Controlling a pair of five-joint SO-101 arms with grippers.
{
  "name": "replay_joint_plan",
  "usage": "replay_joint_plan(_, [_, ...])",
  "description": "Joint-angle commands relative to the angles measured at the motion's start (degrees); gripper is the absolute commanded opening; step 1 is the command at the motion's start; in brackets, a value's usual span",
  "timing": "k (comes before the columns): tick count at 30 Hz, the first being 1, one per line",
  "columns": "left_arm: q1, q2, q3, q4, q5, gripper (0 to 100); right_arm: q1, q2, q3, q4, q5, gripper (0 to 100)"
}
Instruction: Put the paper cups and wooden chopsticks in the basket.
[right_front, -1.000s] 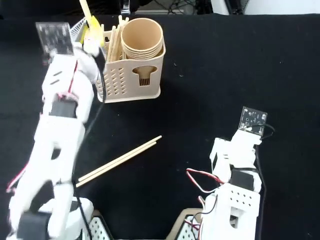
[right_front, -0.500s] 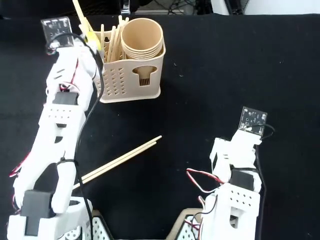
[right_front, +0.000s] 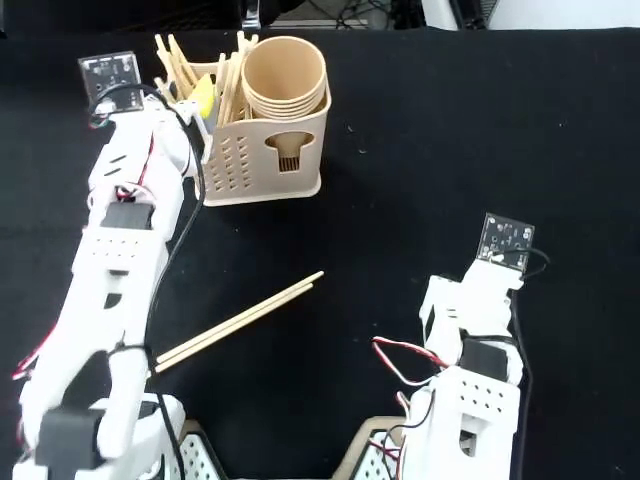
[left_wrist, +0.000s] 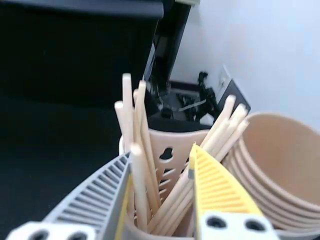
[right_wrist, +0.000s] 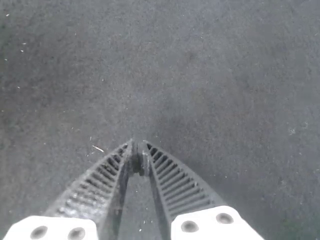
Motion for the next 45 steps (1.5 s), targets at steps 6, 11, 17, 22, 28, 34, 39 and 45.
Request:
replay_joint_plan(6, [-0.9,-27.3,1.5,18.8,0.1,18,-0.8,-0.7,-0.4,-1.2,0.4,1.5])
replay_joint_plan(11, [-1.1,-40.6,1.7,40.8,-1.1,18,-0.9,-0.7,-0.3,-1.2,0.5,1.5])
replay_joint_plan(17, [-1.2,-40.5,5.3,61.3,-13.9,18,-10.6,-0.7,-1.4,2.6,9.4,1.5])
replay_joint_plan(22, [-11.9,-40.2,15.2,64.4,-26.0,18,-22.1,-0.2,-10.3,14.1,16.3,1.5])
replay_joint_plan(28, [-23.3,-40.5,28.9,56.0,-34.7,18,-31.2,1.0,-25.2,27.3,20.0,10.5])
replay_joint_plan(34, [-24.7,-40.8,42.4,48.4,-34.8,18,-40.4,17.5,-34.2,31.4,24.4,11.9])
replay_joint_plan(39, [-32.0,-40.8,45.8,47.4,-34.7,18,-49.5,38.0,-43.4,30.9,28.6,11.9])
replay_joint_plan(45, [-33.7,-40.8,46.5,47.4,-34.5,18,-53.0,57.5,-56.0,27.6,29.8,11.9])
